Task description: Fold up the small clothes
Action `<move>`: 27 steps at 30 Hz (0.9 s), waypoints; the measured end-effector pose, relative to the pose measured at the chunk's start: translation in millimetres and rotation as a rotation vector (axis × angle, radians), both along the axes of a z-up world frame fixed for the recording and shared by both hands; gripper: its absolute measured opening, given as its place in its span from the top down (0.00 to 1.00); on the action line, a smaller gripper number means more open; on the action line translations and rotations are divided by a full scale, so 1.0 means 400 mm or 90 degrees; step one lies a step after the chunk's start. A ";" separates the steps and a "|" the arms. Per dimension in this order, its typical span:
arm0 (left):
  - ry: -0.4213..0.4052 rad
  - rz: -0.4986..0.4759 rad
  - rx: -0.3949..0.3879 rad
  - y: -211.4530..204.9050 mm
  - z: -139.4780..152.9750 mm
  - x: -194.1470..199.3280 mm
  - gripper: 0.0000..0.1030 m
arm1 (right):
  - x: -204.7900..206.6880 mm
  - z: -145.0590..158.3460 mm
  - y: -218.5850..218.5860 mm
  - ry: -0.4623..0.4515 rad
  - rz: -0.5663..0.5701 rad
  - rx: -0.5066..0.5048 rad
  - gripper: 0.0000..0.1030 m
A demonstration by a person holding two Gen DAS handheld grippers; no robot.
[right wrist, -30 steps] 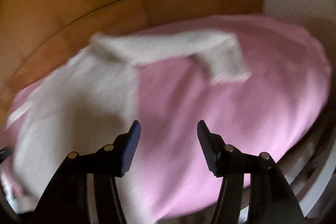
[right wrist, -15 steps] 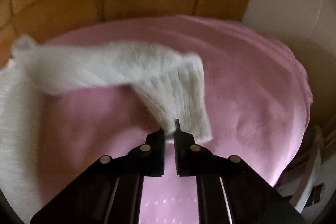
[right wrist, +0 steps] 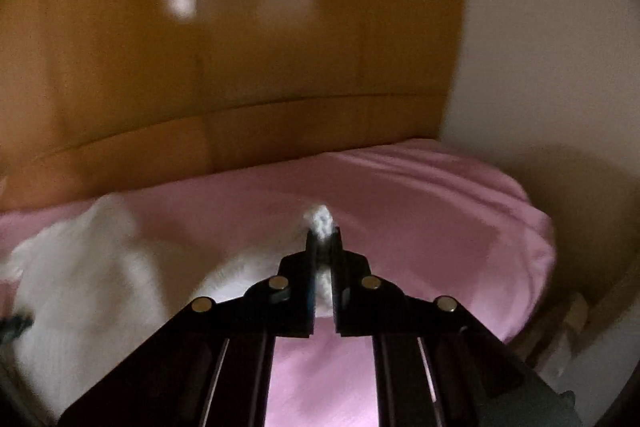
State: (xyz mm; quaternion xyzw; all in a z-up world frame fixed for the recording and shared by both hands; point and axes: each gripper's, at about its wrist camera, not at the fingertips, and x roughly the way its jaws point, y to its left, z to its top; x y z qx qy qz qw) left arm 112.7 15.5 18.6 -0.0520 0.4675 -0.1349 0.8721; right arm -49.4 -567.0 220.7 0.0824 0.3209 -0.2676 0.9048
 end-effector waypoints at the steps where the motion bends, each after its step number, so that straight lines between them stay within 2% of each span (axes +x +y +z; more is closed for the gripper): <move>1: 0.003 0.008 0.001 0.007 -0.003 0.005 0.36 | 0.019 -0.011 -0.050 0.004 -0.034 0.008 0.95; 7: 0.000 0.014 0.017 0.011 -0.014 0.009 0.36 | 0.117 -0.102 -0.299 0.059 -0.193 0.030 0.95; 9: -0.001 0.012 0.030 0.005 -0.015 0.011 0.36 | 0.139 -0.125 -0.351 0.073 -0.231 0.033 0.95; 14: 0.006 0.017 0.044 -0.006 -0.022 0.018 0.35 | 0.204 -0.154 -0.427 0.107 -0.287 0.036 0.95; 19: 0.007 0.014 0.062 -0.017 -0.027 0.026 0.34 | 0.290 -0.181 -0.433 0.125 -0.310 0.006 0.93; 20: 0.008 0.014 0.061 -0.017 -0.028 0.028 0.34 | 0.295 -0.185 -0.431 0.123 -0.313 0.000 0.89; 21: 0.009 0.016 0.058 -0.015 -0.027 0.028 0.34 | 0.297 -0.188 -0.431 0.119 -0.312 -0.004 0.62; 22: 0.010 0.017 0.055 -0.012 -0.026 0.028 0.34 | 0.291 -0.186 -0.419 0.098 -0.307 -0.001 0.25; 23: 0.010 0.017 0.052 -0.008 -0.022 0.026 0.34 | 0.283 -0.183 -0.404 0.075 -0.305 -0.002 0.20; 24: 0.011 0.018 0.048 -0.004 -0.018 0.024 0.34 | 0.266 -0.188 -0.377 0.058 -0.292 0.003 0.20; 27: 0.004 0.037 0.047 0.028 -0.002 0.017 0.34 | 0.250 -0.223 -0.299 0.051 -0.192 0.095 0.21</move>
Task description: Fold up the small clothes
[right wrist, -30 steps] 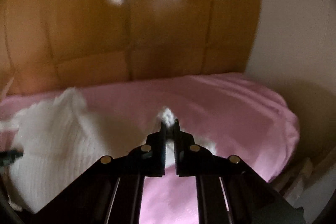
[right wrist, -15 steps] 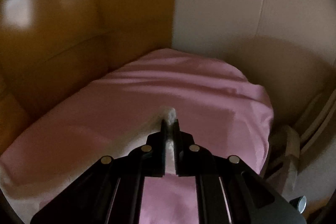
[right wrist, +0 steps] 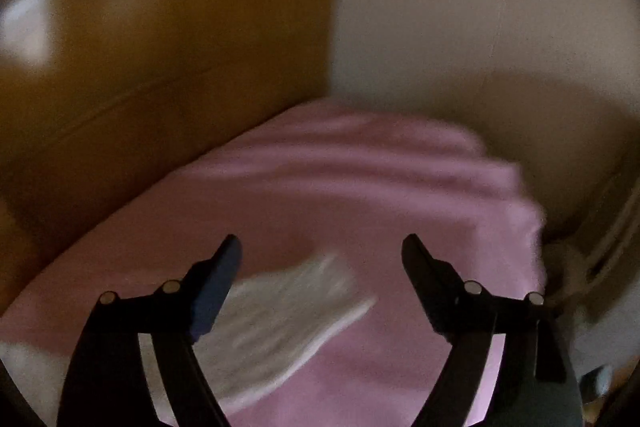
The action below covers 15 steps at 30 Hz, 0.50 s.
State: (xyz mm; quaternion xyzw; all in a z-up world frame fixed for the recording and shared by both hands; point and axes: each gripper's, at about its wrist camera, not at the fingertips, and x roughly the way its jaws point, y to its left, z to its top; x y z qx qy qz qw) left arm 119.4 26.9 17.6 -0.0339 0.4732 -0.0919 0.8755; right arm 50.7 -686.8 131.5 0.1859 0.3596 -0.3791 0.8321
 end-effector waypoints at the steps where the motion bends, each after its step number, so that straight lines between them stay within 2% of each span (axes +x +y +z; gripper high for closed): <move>1: -0.002 0.005 -0.002 0.011 0.002 0.001 0.32 | -0.006 -0.018 0.054 -0.012 0.052 0.039 0.21; 3: -0.012 0.031 -0.006 0.051 0.013 -0.005 0.26 | -0.008 -0.046 0.148 -0.026 0.145 0.105 0.21; 6: -0.015 0.080 -0.015 0.119 0.016 -0.014 0.25 | -0.012 -0.105 0.357 -0.030 0.327 0.240 0.22; 8: 0.002 0.108 -0.047 0.169 0.004 -0.027 0.25 | -0.022 -0.132 0.466 -0.017 0.403 0.285 0.22; 10: 0.021 0.122 -0.073 0.206 -0.014 -0.048 0.25 | -0.046 -0.162 0.578 0.011 0.470 0.322 0.28; 12: 0.027 0.115 -0.093 0.222 -0.025 -0.070 0.25 | -0.076 -0.180 0.653 0.030 0.510 0.348 0.36; 13: 0.028 0.106 -0.104 0.227 -0.027 -0.080 0.25 | -0.101 -0.189 0.695 0.042 0.525 0.358 0.36; 15: 0.030 0.081 -0.120 0.231 -0.034 -0.105 0.30 | -0.144 -0.193 0.749 0.055 0.541 0.330 0.36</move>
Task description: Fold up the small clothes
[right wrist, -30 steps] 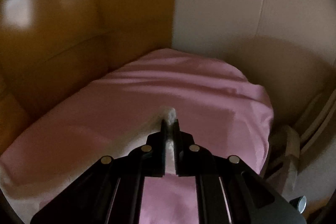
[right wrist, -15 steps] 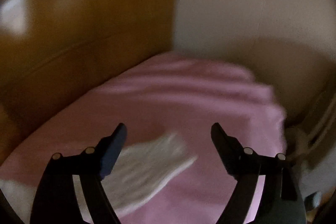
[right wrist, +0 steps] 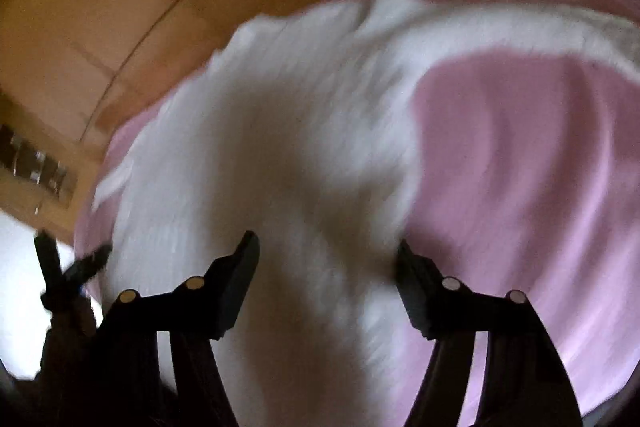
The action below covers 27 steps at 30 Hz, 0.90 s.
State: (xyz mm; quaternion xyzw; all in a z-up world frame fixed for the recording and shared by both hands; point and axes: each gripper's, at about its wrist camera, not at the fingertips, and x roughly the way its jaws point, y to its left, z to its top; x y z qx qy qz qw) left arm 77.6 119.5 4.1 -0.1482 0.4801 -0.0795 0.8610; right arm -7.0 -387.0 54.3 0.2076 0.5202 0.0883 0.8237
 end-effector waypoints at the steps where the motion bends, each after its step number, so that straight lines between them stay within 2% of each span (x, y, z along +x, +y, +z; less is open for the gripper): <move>1: 0.002 -0.013 -0.007 0.000 -0.005 -0.012 0.38 | -0.030 -0.001 0.024 -0.001 0.007 -0.007 0.36; 3: -0.001 -0.039 -0.005 -0.010 -0.016 -0.039 0.52 | -0.074 -0.007 0.040 0.001 0.012 -0.013 0.42; 5: -0.002 -0.064 -0.026 -0.018 -0.023 -0.057 0.89 | -0.107 -0.012 0.068 0.007 0.037 -0.054 0.56; 6: 0.001 -0.073 -0.043 -0.020 -0.024 -0.062 0.93 | -0.113 -0.012 0.072 0.011 0.040 -0.066 0.80; 7: -0.015 -0.066 -0.038 -0.025 -0.021 -0.068 0.95 | -0.124 -0.012 0.072 0.016 0.041 -0.084 0.89; 9: -0.029 -0.068 -0.027 -0.025 -0.005 -0.083 0.96 | -0.145 0.025 0.063 -0.010 0.034 -0.102 0.90; 12: -0.040 -0.056 -0.034 0.003 0.015 -0.102 0.97 | -0.169 0.069 0.044 -0.052 0.021 -0.090 0.91; 14: -0.018 -0.052 -0.033 0.013 -0.003 -0.114 0.97 | -0.185 0.044 0.033 -0.030 0.011 -0.090 0.91; 16: -0.002 -0.053 0.004 0.001 -0.022 -0.117 0.97 | -0.177 -0.008 0.035 0.011 0.005 -0.091 0.90; 17: 0.000 -0.055 0.003 0.000 -0.024 -0.112 0.97 | -0.172 -0.022 0.034 0.018 0.003 -0.086 0.90; 18: -0.001 -0.056 -0.004 0.001 -0.019 -0.108 0.97 | -0.167 -0.028 0.025 0.019 -0.007 -0.071 0.84; 19: -0.007 -0.049 -0.006 0.003 -0.008 -0.105 0.96 | -0.165 -0.025 0.006 0.018 -0.027 -0.046 0.77; 20: -0.023 -0.042 -0.001 0.003 0.012 -0.104 0.89 | -0.163 -0.020 -0.015 0.013 -0.043 -0.034 0.73; 21: -0.037 -0.042 0.005 0.000 0.027 -0.099 0.82 | -0.159 -0.006 -0.038 -0.004 -0.068 -0.032 0.65; 22: -0.060 -0.036 0.015 -0.009 0.049 -0.089 0.62 | -0.154 0.001 -0.055 -0.014 -0.087 -0.030 0.57; 23: -0.079 -0.031 0.021 -0.012 0.062 -0.086 0.42 | -0.155 0.005 -0.080 -0.023 -0.109 -0.023 0.56; 24: -0.099 -0.028 0.025 -0.021 0.073 -0.077 0.37 | -0.145 0.007 -0.121 -0.033 -0.149 -0.009 0.56; 25: -0.118 -0.027 0.032 -0.040 0.084 -0.060 0.36 | -0.142 0.008 -0.147 -0.038 -0.179 -0.003 0.56; 27: -0.124 -0.036 0.035 -0.064 0.089 -0.037 0.36 | -0.122 0.002 -0.213 -0.042 -0.246 0.009 0.56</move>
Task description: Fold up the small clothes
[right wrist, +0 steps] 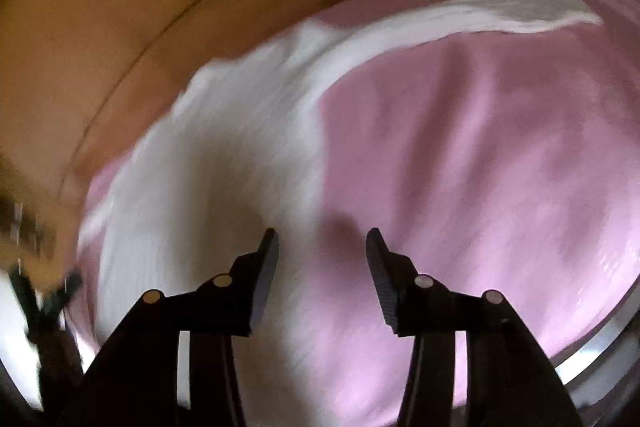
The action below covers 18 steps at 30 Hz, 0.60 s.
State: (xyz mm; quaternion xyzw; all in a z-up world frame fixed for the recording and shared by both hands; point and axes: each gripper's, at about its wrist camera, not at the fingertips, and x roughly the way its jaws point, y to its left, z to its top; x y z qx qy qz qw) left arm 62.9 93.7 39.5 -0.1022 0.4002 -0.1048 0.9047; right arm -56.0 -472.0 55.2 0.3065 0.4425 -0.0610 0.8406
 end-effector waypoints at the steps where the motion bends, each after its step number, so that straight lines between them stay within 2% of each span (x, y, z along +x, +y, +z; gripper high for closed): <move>1: -0.003 -0.007 -0.002 -0.018 0.003 0.005 0.36 | 0.015 -0.009 -0.055 -0.004 -0.051 0.013 0.56; 4: -0.014 -0.036 0.011 -0.091 0.003 0.045 0.36 | 0.040 -0.025 -0.175 -0.022 -0.157 0.033 0.56; 9: -0.009 -0.073 0.083 -0.203 -0.029 0.094 0.35 | 0.062 -0.073 -0.391 -0.042 -0.329 0.075 0.57; 11: 0.009 -0.082 0.105 -0.232 -0.051 0.114 0.35 | 0.068 -0.085 -0.452 -0.055 -0.365 0.090 0.57; 15: 0.043 -0.076 0.101 -0.232 -0.087 0.145 0.34 | 0.090 -0.089 -0.556 -0.073 -0.419 0.096 0.56; 18: 0.047 -0.073 0.095 -0.233 -0.096 0.158 0.28 | 0.130 -0.086 -0.608 -0.064 -0.436 0.080 0.56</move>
